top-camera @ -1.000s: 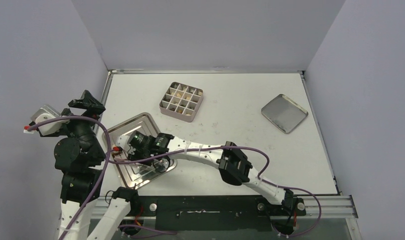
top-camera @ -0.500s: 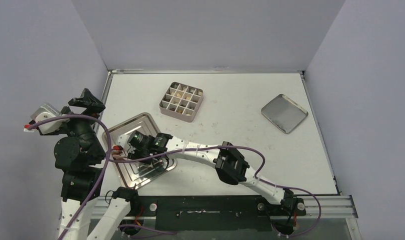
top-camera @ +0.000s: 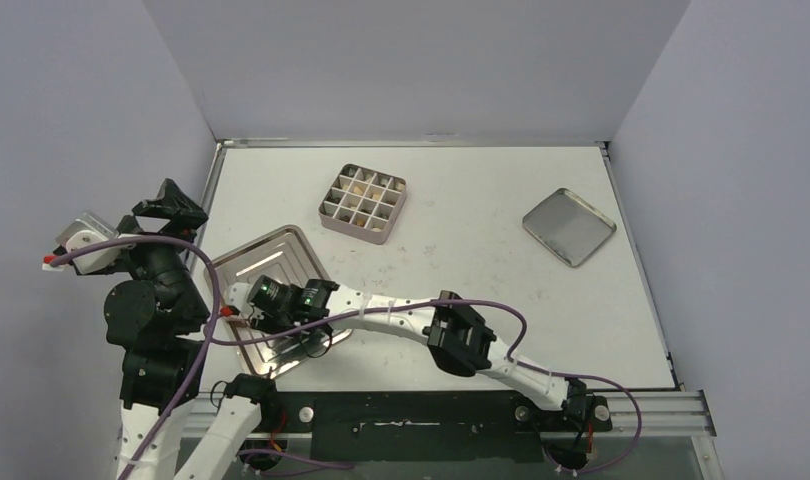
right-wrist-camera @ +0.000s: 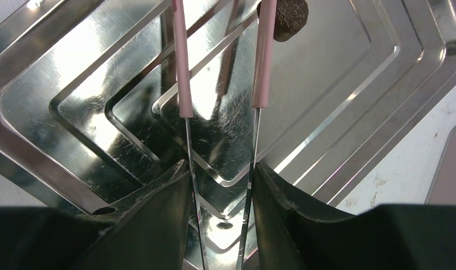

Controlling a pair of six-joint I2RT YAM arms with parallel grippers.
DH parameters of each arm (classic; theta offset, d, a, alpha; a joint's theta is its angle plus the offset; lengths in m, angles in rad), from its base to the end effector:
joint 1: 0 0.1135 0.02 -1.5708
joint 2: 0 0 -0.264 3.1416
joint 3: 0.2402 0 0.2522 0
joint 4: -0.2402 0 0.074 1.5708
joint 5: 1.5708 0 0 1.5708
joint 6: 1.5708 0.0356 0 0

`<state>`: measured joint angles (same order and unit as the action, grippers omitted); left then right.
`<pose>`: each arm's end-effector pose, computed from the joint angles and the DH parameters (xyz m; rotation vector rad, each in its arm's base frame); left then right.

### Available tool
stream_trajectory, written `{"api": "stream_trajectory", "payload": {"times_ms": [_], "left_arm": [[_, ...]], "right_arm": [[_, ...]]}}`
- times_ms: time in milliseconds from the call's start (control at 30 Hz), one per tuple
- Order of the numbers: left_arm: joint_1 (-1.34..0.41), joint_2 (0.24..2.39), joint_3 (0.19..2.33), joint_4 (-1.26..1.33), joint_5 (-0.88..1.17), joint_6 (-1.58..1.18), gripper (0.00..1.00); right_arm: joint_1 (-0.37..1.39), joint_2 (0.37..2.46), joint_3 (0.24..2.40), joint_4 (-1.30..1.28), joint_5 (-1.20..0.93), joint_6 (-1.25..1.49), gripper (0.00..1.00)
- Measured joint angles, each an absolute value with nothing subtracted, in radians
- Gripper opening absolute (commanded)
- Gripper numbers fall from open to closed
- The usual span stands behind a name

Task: Pack the chocolate
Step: Pick up the fake chocolate from the plate.

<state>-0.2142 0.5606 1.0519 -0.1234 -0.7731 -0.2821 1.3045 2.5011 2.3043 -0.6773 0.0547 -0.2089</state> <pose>0.0804 0.0079 0.4581 -0.7064 1.1039 0.0413 0.1477 0.5339 0.1982 -1.6903 1.8262 0.4125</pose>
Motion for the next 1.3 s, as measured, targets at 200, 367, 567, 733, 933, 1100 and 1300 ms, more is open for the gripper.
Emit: {"api": "stream_trajectory", "payload": {"times_ms": [200, 367, 567, 733, 933, 1100, 1300], "left_arm": [[-0.214, 0.549, 1.057, -0.126, -0.773, -0.280, 0.84], [-0.214, 0.543, 1.061, -0.127, -0.773, -0.279, 0.85], [-0.214, 0.543, 1.061, -0.128, -0.773, -0.279, 0.84], [-0.214, 0.543, 1.061, -0.128, -0.773, -0.279, 0.85], [-0.214, 0.543, 1.061, -0.128, -0.773, -0.281, 0.85], [-0.214, 0.543, 1.060, -0.128, -0.772, -0.286, 0.84], [-0.214, 0.543, 1.058, -0.128, -0.765, -0.294, 0.84]], "right_arm": [[1.317, 2.501, 2.304, -0.667, 0.092, -0.224, 0.28], [1.318, 2.501, 2.304, -0.666, 0.125, -0.232, 0.18], [1.318, 2.501, 2.302, -0.653, 0.150, -0.233, 0.13], [1.318, 2.477, 2.237, -0.628, 0.177, -0.226, 0.08], [1.315, 2.382, 2.122, -0.630, 0.185, -0.194, 0.07], [1.298, 2.278, 2.046, -0.614, 0.167, -0.157, 0.07], [1.241, 2.211, 2.020, -0.580, 0.120, -0.125, 0.06]]}}
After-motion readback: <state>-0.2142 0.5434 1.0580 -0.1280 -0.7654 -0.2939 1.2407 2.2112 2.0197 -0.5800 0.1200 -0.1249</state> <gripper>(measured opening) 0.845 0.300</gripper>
